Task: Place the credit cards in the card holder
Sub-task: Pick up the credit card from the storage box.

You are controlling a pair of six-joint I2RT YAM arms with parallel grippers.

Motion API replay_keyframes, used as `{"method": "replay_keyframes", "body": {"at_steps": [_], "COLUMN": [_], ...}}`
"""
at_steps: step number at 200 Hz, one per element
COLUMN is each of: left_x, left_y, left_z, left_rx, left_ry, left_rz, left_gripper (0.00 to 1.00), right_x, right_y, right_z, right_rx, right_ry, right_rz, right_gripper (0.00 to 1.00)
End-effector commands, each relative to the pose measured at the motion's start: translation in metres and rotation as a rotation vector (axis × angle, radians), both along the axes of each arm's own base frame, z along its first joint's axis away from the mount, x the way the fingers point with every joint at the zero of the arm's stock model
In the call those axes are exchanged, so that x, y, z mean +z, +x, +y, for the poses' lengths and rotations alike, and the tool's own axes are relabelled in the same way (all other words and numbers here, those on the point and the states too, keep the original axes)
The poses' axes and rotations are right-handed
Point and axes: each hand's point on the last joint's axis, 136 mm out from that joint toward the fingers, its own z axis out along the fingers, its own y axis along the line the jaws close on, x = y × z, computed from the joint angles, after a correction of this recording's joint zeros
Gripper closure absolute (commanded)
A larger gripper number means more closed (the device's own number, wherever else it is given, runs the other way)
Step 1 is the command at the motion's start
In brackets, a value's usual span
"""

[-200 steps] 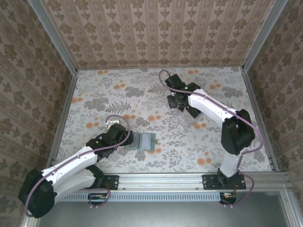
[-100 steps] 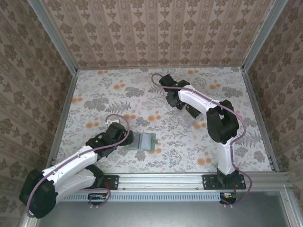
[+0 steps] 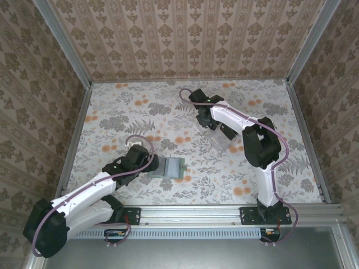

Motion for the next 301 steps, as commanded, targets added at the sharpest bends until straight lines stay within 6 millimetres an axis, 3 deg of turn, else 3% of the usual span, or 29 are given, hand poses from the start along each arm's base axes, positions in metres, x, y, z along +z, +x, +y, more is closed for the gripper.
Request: {"method": "replay_keyframes", "body": {"at_steps": [1, 94, 148, 245, 273, 301], "left_x": [0.003, 0.004, 0.003, -0.010, -0.016, -0.023], "left_y": [0.003, 0.001, -0.001, -0.003, -0.003, -0.004], "left_z": [-0.002, -0.007, -0.006, -0.009, -0.018, -0.023], "left_rx": [-0.012, -0.032, -0.037, -0.042, -0.066, -0.078], "left_ry": [-0.008, -0.028, -0.025, -0.027, -0.053, -0.060], "left_rz": [-0.010, -0.010, 0.004, 0.035, 0.045, 0.045], "left_gripper": [0.00, 0.00, 0.00, 0.00, 0.00, 0.00], "right_x": [0.003, 0.001, 0.011, 0.079, 0.098, 0.104], "right_y": [-0.004, -0.007, -0.006, -0.004, -0.019, -0.045], "right_z": [-0.001, 0.009, 0.013, 0.024, 0.035, 0.049], "right_rx": [0.012, 0.097, 0.128, 0.135, 0.109, 0.075], "right_ry": [0.012, 0.103, 0.120, 0.232, 0.367, 0.555], "right_rz": [0.026, 0.064, 0.043, -0.077, -0.102, -0.091], "right_gripper": [0.76, 0.90, 0.98, 1.00, 1.00, 1.00]}}
